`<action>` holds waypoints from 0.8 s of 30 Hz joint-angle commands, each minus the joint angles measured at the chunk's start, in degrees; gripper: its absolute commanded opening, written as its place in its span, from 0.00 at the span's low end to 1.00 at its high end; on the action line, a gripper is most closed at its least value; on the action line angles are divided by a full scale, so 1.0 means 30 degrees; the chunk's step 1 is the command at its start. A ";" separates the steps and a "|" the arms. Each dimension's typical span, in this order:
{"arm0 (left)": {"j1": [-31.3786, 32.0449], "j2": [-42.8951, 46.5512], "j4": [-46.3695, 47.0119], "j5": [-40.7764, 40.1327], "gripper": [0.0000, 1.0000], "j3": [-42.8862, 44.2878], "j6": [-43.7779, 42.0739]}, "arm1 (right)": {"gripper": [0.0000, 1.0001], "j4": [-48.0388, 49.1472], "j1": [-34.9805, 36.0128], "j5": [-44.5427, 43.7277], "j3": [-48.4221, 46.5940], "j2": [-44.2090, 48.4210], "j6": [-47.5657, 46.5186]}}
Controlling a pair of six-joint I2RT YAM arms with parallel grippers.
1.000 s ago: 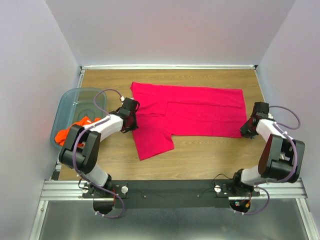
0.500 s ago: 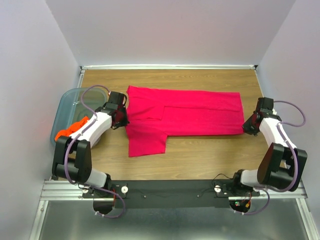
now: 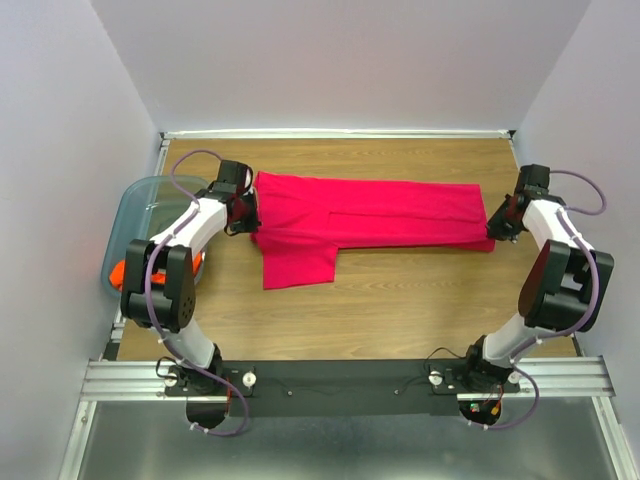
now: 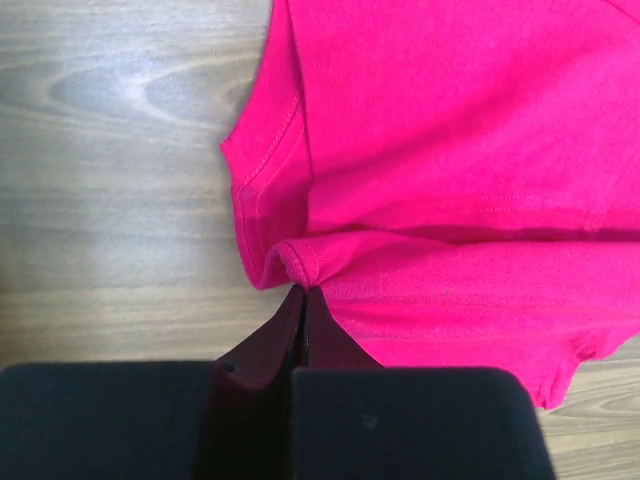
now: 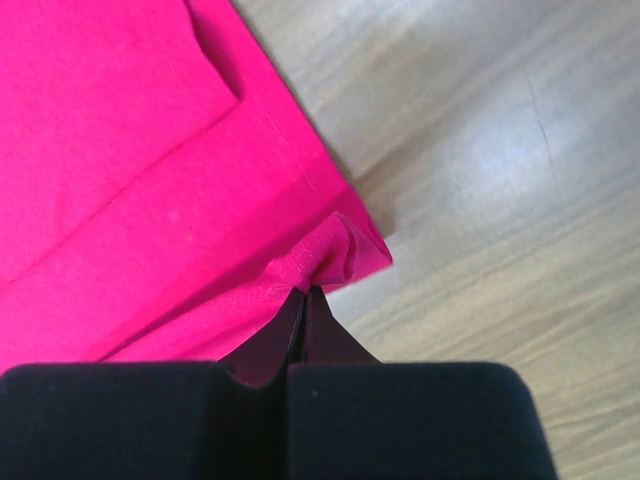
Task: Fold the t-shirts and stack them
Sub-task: Fold the tshirt
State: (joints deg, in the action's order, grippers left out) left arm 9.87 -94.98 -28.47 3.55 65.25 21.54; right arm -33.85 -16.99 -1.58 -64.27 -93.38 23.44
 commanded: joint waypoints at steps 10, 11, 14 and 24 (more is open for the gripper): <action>-0.0741 -0.1591 0.0466 0.0398 0.00 0.1744 -0.0501 | 0.01 -0.0408 0.0156 0.0118 -0.3214 -0.2561 -0.0987; -0.0770 -0.1679 0.0553 0.0369 0.00 0.1803 -0.0558 | 0.01 -0.0408 0.0186 0.0089 -0.3331 -0.2883 -0.1017; -0.0799 -0.2118 0.0671 0.0340 0.00 0.1920 -0.0530 | 0.01 -0.0408 0.0332 0.0001 -0.3654 -0.3558 -0.1105; -0.0975 -0.2618 0.1461 0.0252 0.00 0.1423 -0.0120 | 0.01 -0.0349 0.0537 -0.0526 -0.4679 -0.4847 -0.1105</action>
State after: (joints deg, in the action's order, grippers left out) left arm 8.12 -102.69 -25.93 5.26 69.84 21.06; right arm -34.85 -15.66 -0.51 -75.26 -106.59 21.26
